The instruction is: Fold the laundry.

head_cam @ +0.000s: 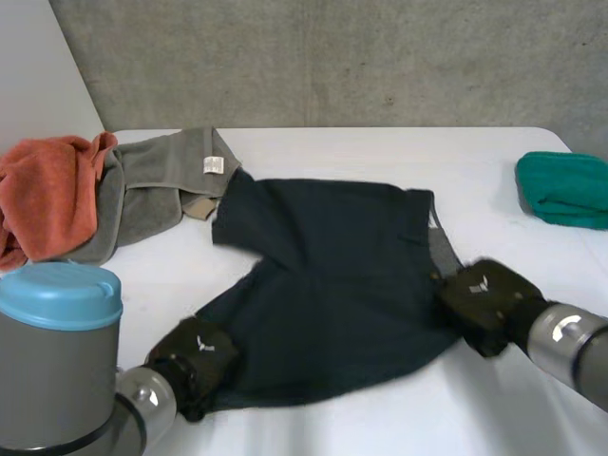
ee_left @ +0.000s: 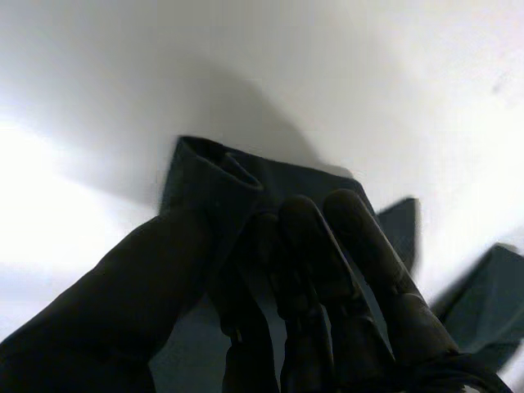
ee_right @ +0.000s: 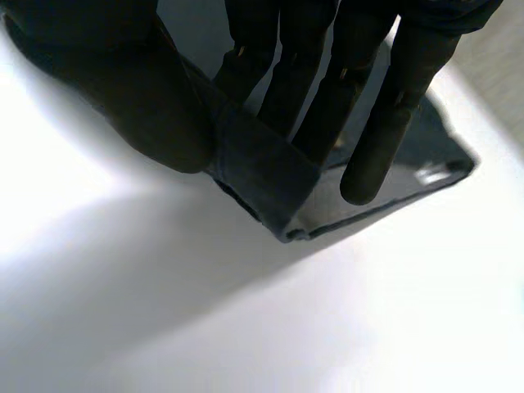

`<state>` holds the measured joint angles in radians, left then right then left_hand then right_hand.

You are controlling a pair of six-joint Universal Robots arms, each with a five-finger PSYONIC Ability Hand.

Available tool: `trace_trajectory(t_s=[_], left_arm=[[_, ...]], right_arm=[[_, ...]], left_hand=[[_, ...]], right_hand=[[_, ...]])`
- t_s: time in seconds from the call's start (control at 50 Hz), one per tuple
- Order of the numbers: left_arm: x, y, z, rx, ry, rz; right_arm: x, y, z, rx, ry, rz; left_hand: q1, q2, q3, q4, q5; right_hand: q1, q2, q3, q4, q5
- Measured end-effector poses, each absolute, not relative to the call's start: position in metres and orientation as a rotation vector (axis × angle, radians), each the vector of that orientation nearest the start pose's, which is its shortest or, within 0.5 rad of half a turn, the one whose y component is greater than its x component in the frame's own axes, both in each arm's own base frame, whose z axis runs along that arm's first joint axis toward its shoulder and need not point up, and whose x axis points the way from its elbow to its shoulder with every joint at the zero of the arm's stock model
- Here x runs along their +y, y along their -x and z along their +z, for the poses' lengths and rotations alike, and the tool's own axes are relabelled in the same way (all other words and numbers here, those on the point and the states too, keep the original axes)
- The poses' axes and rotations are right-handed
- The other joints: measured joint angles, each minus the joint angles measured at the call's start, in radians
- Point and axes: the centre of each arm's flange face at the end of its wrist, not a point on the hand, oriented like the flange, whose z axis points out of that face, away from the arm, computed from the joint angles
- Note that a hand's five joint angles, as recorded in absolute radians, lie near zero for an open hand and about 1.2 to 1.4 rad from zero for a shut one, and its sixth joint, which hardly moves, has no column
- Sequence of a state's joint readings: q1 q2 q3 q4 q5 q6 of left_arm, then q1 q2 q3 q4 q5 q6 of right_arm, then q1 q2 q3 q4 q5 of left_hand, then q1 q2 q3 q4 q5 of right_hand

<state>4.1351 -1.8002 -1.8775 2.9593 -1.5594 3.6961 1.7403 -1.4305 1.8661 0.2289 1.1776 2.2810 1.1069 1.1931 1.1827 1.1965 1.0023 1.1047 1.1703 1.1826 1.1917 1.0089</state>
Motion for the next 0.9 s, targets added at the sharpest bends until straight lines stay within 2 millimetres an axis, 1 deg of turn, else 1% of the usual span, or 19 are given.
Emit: trace_trajectory(t_s=[0.04, 0.12, 0.16, 0.22, 0.36, 0.38, 0.42, 0.44, 0.46, 0.52, 0.56, 0.6, 0.66, 0.7, 0.72, 0.74, 0.82, 0.84, 0.9], left_arm=[[-0.125, 0.244, 0.164, 2.454, -1.639, -1.213], [-0.109, 0.241, 0.183, 2.495, -1.759, -1.118], [-0.109, 0.242, 0.194, 2.498, -1.782, -1.14], [-0.121, 0.248, 0.207, 2.477, -1.77, -1.235], [-0.188, 0.273, 0.228, 2.319, -1.616, -1.546], [-0.203, 0.28, 0.232, 2.276, -1.581, -1.609], [-0.22, 0.287, 0.237, 2.226, -1.542, -1.677], [-0.236, 0.295, 0.241, 2.183, -1.508, -1.735], [-0.239, 0.296, 0.242, 2.175, -1.502, -1.745], [-0.278, 0.317, 0.249, 2.077, -1.415, -1.871], [-0.29, 0.323, 0.25, 2.049, -1.385, -1.905], [-0.315, 0.335, 0.249, 2.003, -1.325, -1.956], [-0.338, 0.345, 0.243, 1.962, -1.265, -1.995], [-0.343, 0.347, 0.241, 1.953, -1.253, -2.003], [-0.353, 0.353, 0.236, 1.931, -1.229, -2.025], [-0.359, 0.357, 0.233, 1.918, -1.217, -2.038], [-0.371, 0.364, 0.224, 1.88, -1.191, -2.079], [-0.375, 0.367, 0.221, 1.862, -1.179, -2.099], [-0.384, 0.372, 0.212, 1.826, -1.152, -2.141]], right_arm=[[-0.197, -0.195, 0.191, 2.264, 1.702, -1.326], [-0.185, -0.191, 0.2, 2.227, 1.818, -1.249], [-0.185, -0.193, 0.202, 2.211, 1.82, -1.256], [-0.192, -0.198, 0.202, 2.207, 1.773, -1.294], [-0.237, -0.211, 0.201, 2.252, 1.542, -1.482], [-0.248, -0.213, 0.201, 2.263, 1.485, -1.525], [-0.26, -0.216, 0.202, 2.274, 1.419, -1.574], [-0.271, -0.218, 0.202, 2.284, 1.362, -1.619], [-0.273, -0.219, 0.202, 2.286, 1.351, -1.627], [-0.302, -0.227, 0.2, 2.295, 1.223, -1.752], [-0.312, -0.23, 0.199, 2.288, 1.192, -1.799], [-0.331, -0.239, 0.195, 2.263, 1.151, -1.902], [-0.352, -0.249, 0.189, 2.219, 1.127, -2.023], [-0.356, -0.251, 0.188, 2.208, 1.123, -2.051], [-0.361, -0.253, 0.186, 2.196, 1.121, -2.077], [-0.376, -0.261, 0.18, 2.152, 1.116, -2.167], [-0.391, -0.268, 0.172, 2.101, 1.111, -2.256], [-0.401, -0.273, 0.165, 2.068, 1.103, -2.313], [-0.419, -0.28, 0.153, 2.029, 1.076, -2.408]], left_hand=[[0.0, 0.0, 0.0, 0.0, 0.0], [0.0, 0.0, 0.0, 0.0, 0.0], [0.0, 0.0, 0.0, 0.0, 0.0], [0.02, 0.0, 0.0, 0.0, 0.0], [0.023, 0.001, 0.002, 0.001, 0.0], [0.023, 0.002, 0.002, 0.001, 0.0], [0.023, 0.002, 0.002, 0.001, 0.0], [0.023, 0.002, 0.004, 0.001, 0.0], [0.023, 0.002, 0.005, 0.001, 0.0], [0.023, 0.003, 0.006, 0.001, 0.0], [0.023, 0.003, 0.006, 0.001, 0.0], [0.023, 0.003, 0.006, 0.002, 0.0], [0.023, 0.003, 0.006, 0.004, 0.0], [0.023, 0.003, 0.006, 0.004, 0.0], [0.023, 0.003, 0.006, 0.004, 0.0], [0.023, 0.003, 0.006, 0.004, 0.0], [0.023, 0.003, 0.006, 0.004, 0.0], [0.023, 0.003, 0.006, 0.004, 0.0], [-0.081, -0.145, -0.126, -0.135, -0.124]], right_hand=[[0.0, 0.0, 0.003, 0.0, 0.0], [0.0, 0.0, 0.004, 0.0, 0.0], [0.0, 0.0, 0.004, 0.0, 0.0], [0.0, 0.0, 0.004, 0.0, 0.004], [0.015, 0.0, 0.004, 0.0, 0.009], [0.015, 0.0, 0.004, 0.0, 0.009], [0.015, 0.0, 0.004, 0.0, 0.009], [0.015, 0.0, 0.004, 0.0, 0.009], [0.015, 0.0, 0.004, 0.0, 0.009], [0.015, 0.0, 0.004, 0.0, 0.009], [0.015, 0.0, 0.004, 0.0, 0.009], [0.015, 0.0, 0.004, 0.001, 0.009], [0.015, 0.0, 0.004, 0.001, 0.009], [0.015, 0.0, 0.004, 0.001, 0.009], [0.015, 0.0, 0.004, 0.001, 0.009], [0.015, 0.0, 0.004, 0.001, 0.009], [0.015, 0.0, 0.004, 0.001, 0.009], [-0.011, -0.031, -0.029, -0.03, -0.024], [-0.474, -0.507, -0.488, -0.487, -0.495]])
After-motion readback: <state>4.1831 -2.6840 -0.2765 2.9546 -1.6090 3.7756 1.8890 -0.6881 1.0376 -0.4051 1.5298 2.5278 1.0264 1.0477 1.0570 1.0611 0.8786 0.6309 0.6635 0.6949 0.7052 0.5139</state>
